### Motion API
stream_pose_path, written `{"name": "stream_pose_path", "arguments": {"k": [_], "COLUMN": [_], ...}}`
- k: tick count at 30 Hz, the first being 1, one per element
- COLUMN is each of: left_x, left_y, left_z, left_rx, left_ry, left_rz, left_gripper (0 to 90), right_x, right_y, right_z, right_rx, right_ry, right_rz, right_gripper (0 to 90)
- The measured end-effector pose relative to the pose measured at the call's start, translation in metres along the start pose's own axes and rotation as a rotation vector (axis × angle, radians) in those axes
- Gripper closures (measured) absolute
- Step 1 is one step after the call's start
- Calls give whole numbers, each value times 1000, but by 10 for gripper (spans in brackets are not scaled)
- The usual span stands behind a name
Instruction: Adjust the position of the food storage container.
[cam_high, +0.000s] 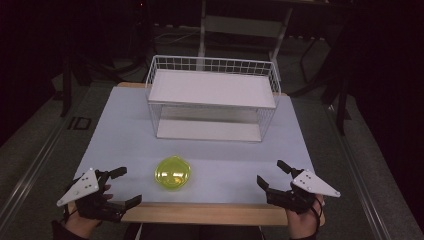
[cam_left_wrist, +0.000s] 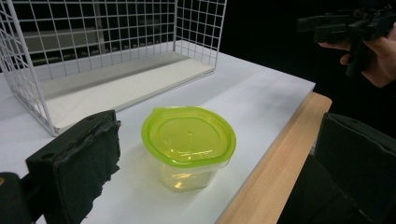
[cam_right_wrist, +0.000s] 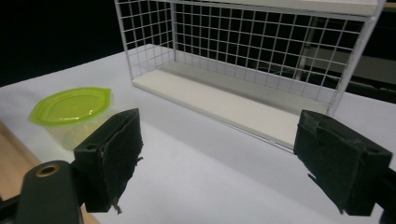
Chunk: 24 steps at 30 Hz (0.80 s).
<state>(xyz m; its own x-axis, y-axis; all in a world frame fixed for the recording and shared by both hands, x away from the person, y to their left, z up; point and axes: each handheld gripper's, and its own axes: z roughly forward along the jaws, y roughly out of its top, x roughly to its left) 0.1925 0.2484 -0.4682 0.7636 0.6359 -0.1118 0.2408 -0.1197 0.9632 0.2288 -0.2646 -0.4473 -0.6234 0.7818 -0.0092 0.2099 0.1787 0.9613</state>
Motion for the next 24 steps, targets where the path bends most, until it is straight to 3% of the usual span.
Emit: {"name": "stream_pose_path", "arguments": {"k": [3,4,6,8,10,12,14,15,17,20,24], "left_x": [-1,-2,-5,-7,-9,-10,-10,-8,-6,-2,11], "left_y": [1,3,5,6,7,9,9,8,8,11,10], "left_z": [-1,-2,-2,1,3,7,9,15,15,15,18], "left_rx": [-17,-44,-40,24,66,120,132,176,176,204,240], "left_ry": [6,-5,-13,-5,-37,-29,-29,-44,-30,2,28], "left_rz": [4,-26,-39,-44,-59,-50,-43,-71,-70,-69,-118], "left_gripper": [12,12,12,12,12,15,51,51,75,190,659], "right_x": [2,3,5,5,5,5,5,5,5,6,6], "right_y": [0,0,1,1,1,1,2,2,1,1,1], "right_z": [-1,-2,-4,-4,-3,-3,-3,-3,-3,-2,-2], "right_rx": [1,1,-9,-10,-9,-10,-13,-12,-12,-8,-11], "right_ry": [-8,-8,-12,-12,-7,-10,-4,-4,-1,5,11], "right_rz": [-14,-19,-30,-28,-26,-27,-22,-22,-23,-24,-25], "right_gripper": [151,150,150,148,148,148,148,148,148,148,148]}}
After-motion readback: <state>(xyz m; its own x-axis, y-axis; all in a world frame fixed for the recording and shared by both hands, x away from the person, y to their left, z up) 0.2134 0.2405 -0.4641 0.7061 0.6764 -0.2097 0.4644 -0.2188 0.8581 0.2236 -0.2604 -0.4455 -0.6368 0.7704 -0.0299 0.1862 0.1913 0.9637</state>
